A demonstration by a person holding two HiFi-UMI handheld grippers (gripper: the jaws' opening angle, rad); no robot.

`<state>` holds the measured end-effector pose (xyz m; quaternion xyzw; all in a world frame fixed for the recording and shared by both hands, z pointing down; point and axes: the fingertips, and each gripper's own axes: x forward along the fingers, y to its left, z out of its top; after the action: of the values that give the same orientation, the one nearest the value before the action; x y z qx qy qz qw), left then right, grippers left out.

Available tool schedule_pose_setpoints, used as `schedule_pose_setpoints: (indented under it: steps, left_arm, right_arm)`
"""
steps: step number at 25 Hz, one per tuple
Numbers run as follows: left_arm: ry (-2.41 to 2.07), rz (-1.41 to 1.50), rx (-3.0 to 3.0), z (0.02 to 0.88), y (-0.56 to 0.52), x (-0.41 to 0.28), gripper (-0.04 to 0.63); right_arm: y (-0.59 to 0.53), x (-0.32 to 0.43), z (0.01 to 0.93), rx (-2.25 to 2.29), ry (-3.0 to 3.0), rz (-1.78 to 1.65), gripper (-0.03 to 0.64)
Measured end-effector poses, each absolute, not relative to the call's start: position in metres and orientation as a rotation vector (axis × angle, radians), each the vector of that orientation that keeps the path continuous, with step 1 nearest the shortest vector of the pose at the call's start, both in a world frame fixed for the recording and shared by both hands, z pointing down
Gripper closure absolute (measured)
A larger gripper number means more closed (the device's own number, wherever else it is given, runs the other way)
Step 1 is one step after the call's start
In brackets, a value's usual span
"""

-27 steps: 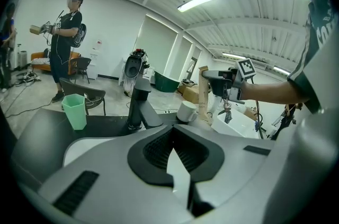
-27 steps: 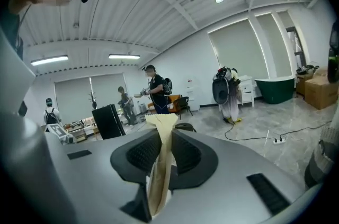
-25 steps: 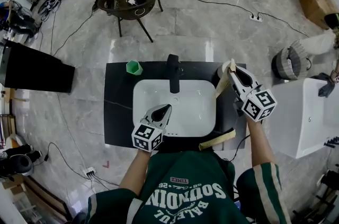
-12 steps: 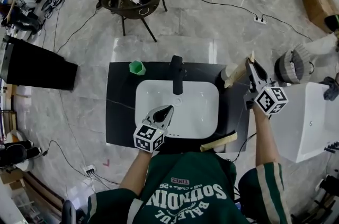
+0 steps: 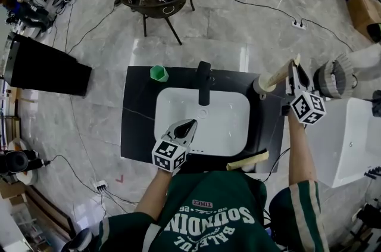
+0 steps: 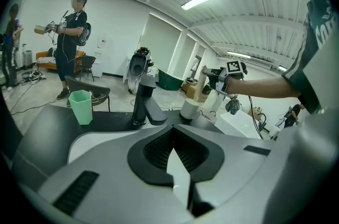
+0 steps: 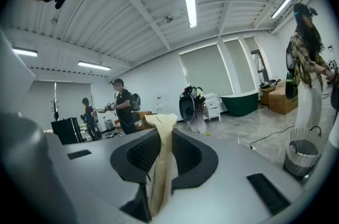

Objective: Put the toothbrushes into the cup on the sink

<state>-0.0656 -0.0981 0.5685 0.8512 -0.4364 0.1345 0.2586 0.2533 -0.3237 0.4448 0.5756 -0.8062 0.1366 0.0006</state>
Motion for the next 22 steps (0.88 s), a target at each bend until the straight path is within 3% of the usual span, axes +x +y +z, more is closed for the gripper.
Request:
schedule_pose_setpoints:
  steps: [22]
  left_arm:
    - [-1.215,0.371,2.266,0.575,-0.088,-0.075,0.586]
  right_arm:
    - [-0.311,0.266,0.536,1.843,-2.429,0.668,0.523]
